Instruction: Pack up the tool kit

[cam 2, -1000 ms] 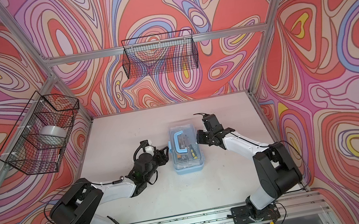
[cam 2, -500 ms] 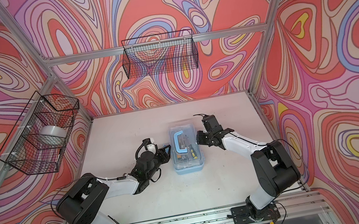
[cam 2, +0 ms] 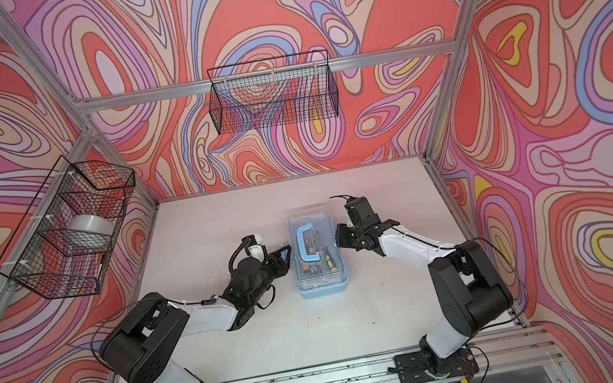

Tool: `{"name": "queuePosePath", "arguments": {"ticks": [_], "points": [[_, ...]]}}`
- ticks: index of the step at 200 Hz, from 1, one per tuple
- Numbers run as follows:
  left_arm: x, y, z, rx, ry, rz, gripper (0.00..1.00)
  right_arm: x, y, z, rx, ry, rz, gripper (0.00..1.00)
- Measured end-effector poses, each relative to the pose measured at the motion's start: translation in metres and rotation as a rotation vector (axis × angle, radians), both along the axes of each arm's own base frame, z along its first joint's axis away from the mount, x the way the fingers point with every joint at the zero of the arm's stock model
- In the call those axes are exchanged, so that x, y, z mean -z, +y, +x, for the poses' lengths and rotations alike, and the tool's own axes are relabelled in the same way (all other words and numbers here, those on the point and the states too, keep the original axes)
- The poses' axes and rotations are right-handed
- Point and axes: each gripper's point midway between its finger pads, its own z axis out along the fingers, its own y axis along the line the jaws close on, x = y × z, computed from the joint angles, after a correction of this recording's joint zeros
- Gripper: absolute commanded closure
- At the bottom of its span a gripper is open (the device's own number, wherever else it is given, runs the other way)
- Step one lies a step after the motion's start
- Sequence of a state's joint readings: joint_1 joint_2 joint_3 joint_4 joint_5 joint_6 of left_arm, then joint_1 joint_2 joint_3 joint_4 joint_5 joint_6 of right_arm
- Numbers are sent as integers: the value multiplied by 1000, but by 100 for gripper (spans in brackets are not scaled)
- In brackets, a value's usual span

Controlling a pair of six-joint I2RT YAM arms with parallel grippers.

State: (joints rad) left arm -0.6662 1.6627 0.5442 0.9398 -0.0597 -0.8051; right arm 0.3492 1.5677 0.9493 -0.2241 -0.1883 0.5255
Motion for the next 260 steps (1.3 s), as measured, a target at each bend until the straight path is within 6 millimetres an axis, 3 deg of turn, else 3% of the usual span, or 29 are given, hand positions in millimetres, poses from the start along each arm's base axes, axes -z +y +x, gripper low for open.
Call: {"name": "queuePosePath", "arguments": {"ticks": [81, 176, 260], "points": [[-14, -6, 0, 27, -24, -78, 63, 0, 1, 0, -3, -1, 4, 92], [-6, -7, 1, 41, -7, -97, 73, 0, 2, 4, -3, -14, 10, 93], [-7, -8, 2, 45, -12, -108, 74, 0, 3, 6, -2, -19, 12, 94]]}}
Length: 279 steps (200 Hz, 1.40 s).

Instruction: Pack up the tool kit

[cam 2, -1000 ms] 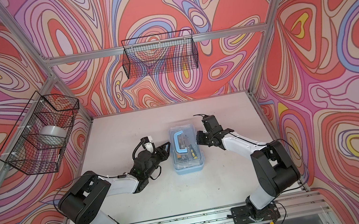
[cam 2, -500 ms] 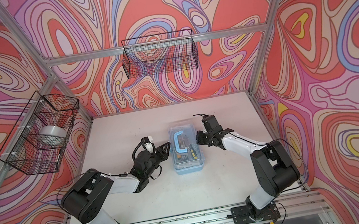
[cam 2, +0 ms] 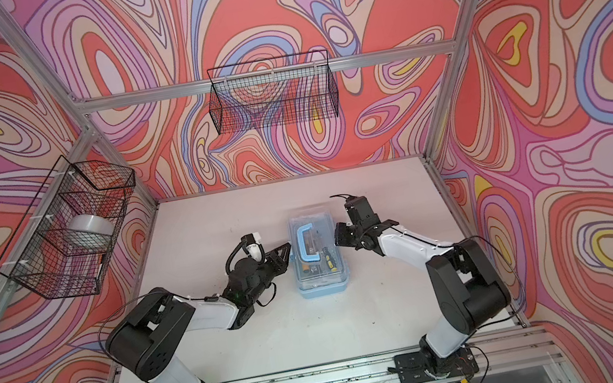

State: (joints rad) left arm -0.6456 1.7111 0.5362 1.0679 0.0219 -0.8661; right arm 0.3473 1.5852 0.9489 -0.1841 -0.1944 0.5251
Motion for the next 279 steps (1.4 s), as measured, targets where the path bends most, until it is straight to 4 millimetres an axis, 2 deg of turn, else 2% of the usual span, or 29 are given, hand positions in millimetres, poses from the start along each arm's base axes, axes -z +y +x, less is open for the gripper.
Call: {"name": "queuePosePath", "arguments": {"ticks": [55, 98, 132, 160, 196, 244, 265, 279], "points": [[17, 4, -11, 18, 37, 26, 70, 0, 0, 3, 2, -10, 3, 94], [27, 0, -14, 43, 57, 35, 74, 0, 1, 6, 4, -16, 4, 95], [27, -1, -11, 40, 43, 17, 74, 0, 1, 9, 11, -20, 12, 95], [27, -1, -9, 34, 32, 4, 73, 0, 0, 10, 33, -17, 22, 90], [27, 0, -8, 34, 28, -1, 73, 2, -7, 7, 77, -8, 19, 76], [28, 1, -11, 35, 28, -3, 72, -1, -25, 4, 138, 15, 61, 74], [28, 1, -13, 40, 29, -12, 71, 8, -37, 6, 173, 39, 116, 75], [29, 1, -13, 40, 27, -27, 71, 18, -36, 3, 171, 60, 152, 75]]}}
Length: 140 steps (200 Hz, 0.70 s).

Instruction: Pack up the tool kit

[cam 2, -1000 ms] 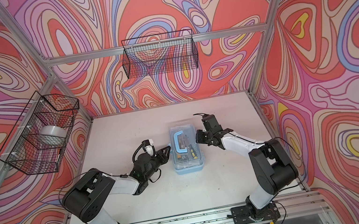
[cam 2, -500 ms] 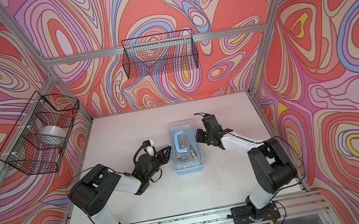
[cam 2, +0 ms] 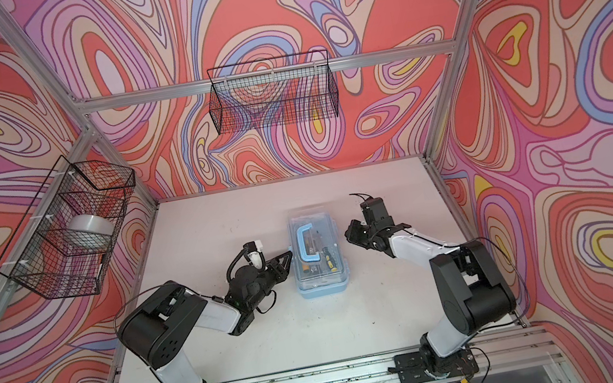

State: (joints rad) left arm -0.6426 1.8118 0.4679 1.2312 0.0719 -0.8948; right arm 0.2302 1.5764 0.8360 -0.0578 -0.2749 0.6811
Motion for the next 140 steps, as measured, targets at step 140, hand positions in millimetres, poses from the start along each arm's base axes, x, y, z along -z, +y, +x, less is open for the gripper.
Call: {"name": "queuePosePath", "arguments": {"ticks": [140], "points": [[4, -9, 16, -32, -18, -151, 72, 46, 24, 3, 1, 54, 234, 78]]}}
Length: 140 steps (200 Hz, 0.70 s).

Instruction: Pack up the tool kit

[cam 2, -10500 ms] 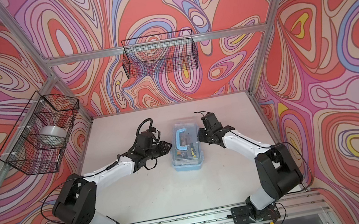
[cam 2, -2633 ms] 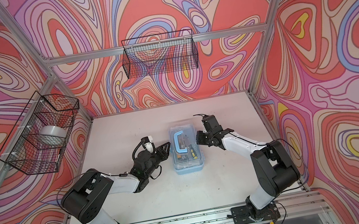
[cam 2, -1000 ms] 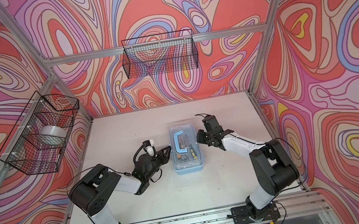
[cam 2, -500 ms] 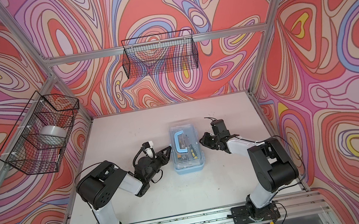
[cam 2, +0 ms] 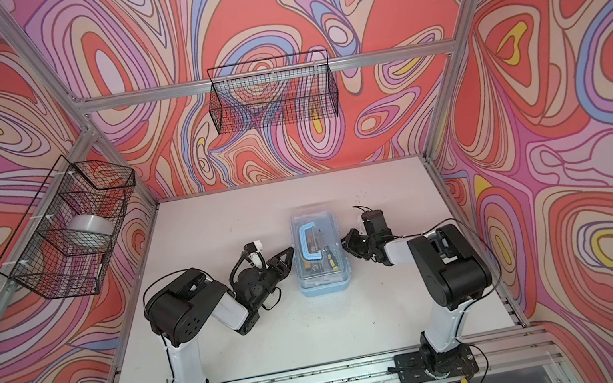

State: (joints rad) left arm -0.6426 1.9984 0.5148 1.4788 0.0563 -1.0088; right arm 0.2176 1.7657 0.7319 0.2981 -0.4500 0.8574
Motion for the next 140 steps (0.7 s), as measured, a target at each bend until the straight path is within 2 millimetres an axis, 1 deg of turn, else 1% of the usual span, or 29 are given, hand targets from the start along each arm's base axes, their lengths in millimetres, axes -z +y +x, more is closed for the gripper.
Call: {"name": "queuePosePath", "arguments": {"ticks": [23, 52, 106, 140], "points": [[0, -1, 7, -23, 0, -14, 72, 6, 0, 5, 16, -2, 20, 79], [1, -3, 10, -57, -2, -31, 73, 10, 1, 11, 34, -6, 40, 79], [2, -9, 12, -126, -1, -76, 72, 10, 0, 25, 72, -44, 86, 80], [2, -9, 14, -147, 5, -106, 72, 9, 1, 30, 89, -57, 114, 80]]}}
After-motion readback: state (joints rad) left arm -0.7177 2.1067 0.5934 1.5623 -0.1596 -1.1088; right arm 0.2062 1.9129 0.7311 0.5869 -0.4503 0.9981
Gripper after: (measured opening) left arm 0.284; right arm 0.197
